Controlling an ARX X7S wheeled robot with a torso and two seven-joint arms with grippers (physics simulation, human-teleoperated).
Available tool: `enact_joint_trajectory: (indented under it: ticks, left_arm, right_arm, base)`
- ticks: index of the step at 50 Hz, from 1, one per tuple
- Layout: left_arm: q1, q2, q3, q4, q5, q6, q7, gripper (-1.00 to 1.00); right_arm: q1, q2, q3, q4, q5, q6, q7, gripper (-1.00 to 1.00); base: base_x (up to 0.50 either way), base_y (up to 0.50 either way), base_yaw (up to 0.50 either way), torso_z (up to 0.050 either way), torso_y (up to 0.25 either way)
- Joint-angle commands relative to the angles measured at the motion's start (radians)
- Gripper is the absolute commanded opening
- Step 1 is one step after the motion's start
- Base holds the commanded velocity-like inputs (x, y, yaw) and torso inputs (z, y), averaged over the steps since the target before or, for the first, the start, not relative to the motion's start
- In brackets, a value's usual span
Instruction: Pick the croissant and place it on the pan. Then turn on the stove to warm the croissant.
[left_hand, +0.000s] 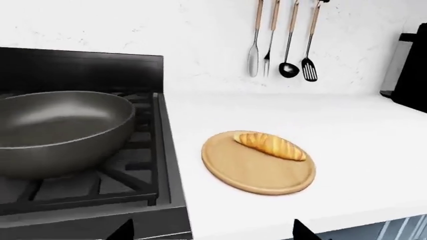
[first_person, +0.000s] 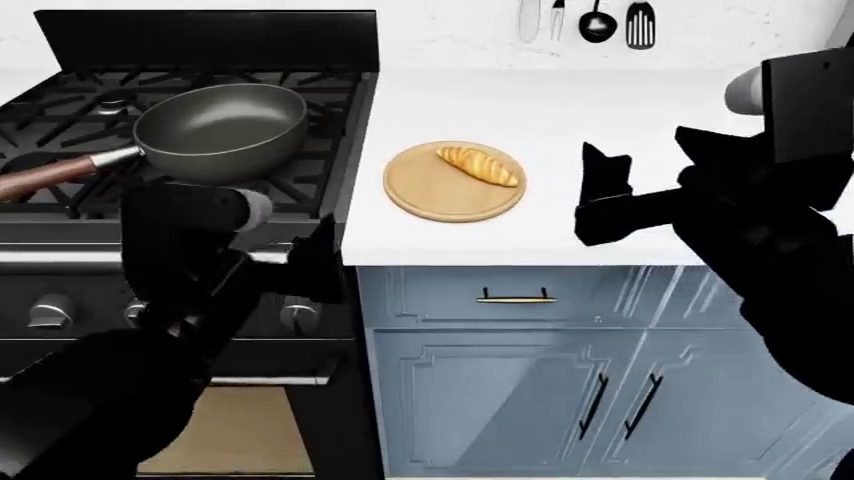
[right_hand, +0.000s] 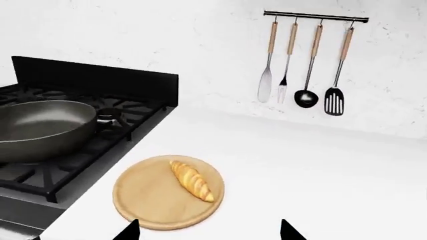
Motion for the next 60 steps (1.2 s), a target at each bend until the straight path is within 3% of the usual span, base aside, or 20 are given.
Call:
enact_joint_trajectory:
  ticks: [1,5,7,22,47,56,60]
  left_arm:
    - [-0.351,-0.068,-0.093,-0.055,-0.321,-0.319,-0.250,1.00]
    - [-0.414,-0.107,-0.107,-0.165,-0.590,-0.317,-0.491,1.00]
    - [-0.431,-0.122,-0.096,-0.198,-0.619,-0.303,-0.522,1.00]
    - [-0.453,-0.163,-0.030,-0.261,-0.534,-0.195,-0.473,1.00]
    - [-0.445,-0.195,-0.007,-0.266,-0.561,-0.158,-0.487,1.00]
    - [-0.421,-0.203,-0.019,-0.250,-0.571,-0.123,-0.466,1.00]
    - [-0.393,-0.217,-0.015,-0.216,-0.535,-0.070,-0.418,1.00]
  right_arm:
    - [0.373,0.139,-0.128,0.168,0.276,0.086,0.073,1.00]
    - [0.421,0.150,-0.175,0.214,0.271,0.081,0.036,1.00]
    - [0.440,0.155,-0.199,0.231,0.256,0.078,0.011,1.00]
    - [0.457,0.186,-0.283,0.230,0.169,0.027,-0.108,1.00]
    - [0.468,0.199,-0.371,0.236,0.081,-0.040,-0.195,1.00]
    - [0.536,0.183,-0.493,0.312,-0.058,-0.072,-0.318,1.00]
    - [0.594,0.168,-0.606,0.376,-0.155,-0.108,-0.449,1.00]
  base:
    - [0.00,0.00,0.00,0.000,0.000]
    - [0.00,0.00,0.00,0.000,0.000]
    - [0.00,0.00,0.00,0.000,0.000]
    - [0.35,0.00,0.00,0.000,0.000]
    - [0.48,0.00,0.00,0.000,0.000]
    - [0.23,0.00,0.00,0.000,0.002]
    - [0.00,0.00,0.00,0.000,0.000]
